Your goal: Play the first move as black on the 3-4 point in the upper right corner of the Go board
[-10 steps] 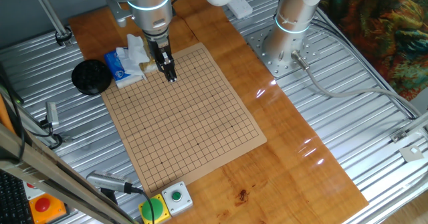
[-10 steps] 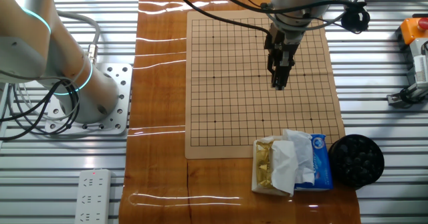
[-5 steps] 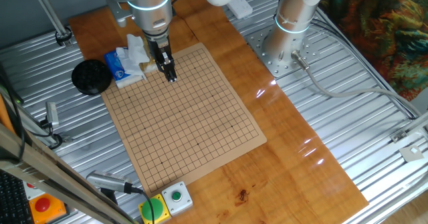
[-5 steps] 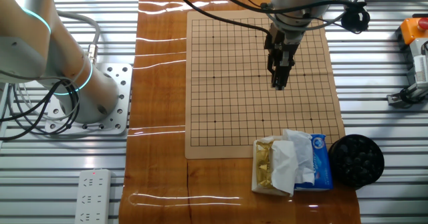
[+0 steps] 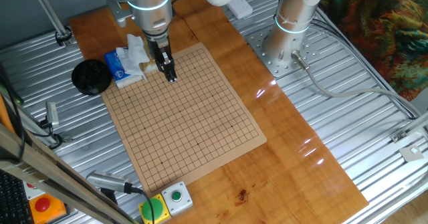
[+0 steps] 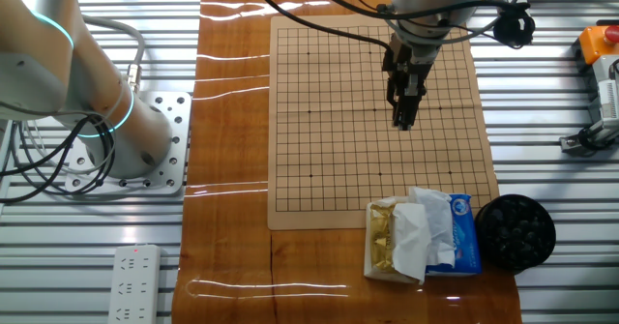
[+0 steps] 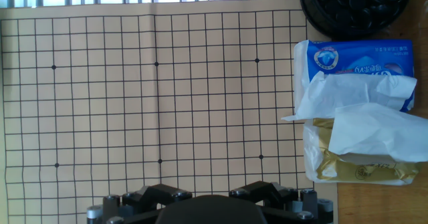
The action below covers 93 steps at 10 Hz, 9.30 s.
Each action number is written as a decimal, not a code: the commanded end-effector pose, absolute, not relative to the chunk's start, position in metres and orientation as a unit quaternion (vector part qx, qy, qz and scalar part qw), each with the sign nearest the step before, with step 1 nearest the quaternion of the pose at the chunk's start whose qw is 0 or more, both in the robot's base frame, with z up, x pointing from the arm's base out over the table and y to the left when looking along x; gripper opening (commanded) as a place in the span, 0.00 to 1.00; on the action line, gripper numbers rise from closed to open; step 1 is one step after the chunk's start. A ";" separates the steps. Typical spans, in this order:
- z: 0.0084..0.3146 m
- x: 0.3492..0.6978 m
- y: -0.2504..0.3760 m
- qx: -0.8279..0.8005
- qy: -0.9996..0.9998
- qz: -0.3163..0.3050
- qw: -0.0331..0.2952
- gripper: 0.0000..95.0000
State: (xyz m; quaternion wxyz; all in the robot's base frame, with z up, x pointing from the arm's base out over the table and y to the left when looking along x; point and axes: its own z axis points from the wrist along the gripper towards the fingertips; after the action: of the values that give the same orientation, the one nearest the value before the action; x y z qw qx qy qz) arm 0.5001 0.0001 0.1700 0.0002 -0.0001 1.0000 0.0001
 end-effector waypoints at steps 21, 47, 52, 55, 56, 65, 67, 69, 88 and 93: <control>0.171 0.500 0.000 0.015 1.000 -0.001 0.019 0.00; 0.163 0.637 -0.120 -0.091 0.995 -0.023 0.019 0.00; 0.150 0.670 -0.137 -0.110 0.993 -0.025 0.019 0.00; 0.132 0.687 -0.155 -0.125 0.992 -0.024 0.022 0.00; 0.128 0.692 -0.163 -0.131 0.991 -0.024 0.022 0.00; 0.109 0.712 -0.176 -0.159 0.986 -0.027 0.031 0.00; 0.108 0.712 -0.176 -0.158 0.987 -0.027 0.031 0.00; 0.108 0.712 -0.176 -0.153 0.987 -0.027 0.031 0.00; 0.109 0.712 -0.177 -0.069 0.997 -0.042 0.008 0.00; 0.097 0.714 -0.183 -0.063 0.997 -0.042 0.015 0.00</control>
State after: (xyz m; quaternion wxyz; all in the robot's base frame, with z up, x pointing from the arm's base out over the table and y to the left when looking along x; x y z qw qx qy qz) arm 0.7137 -0.1835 0.0957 0.0149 -0.0625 0.9970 -0.0427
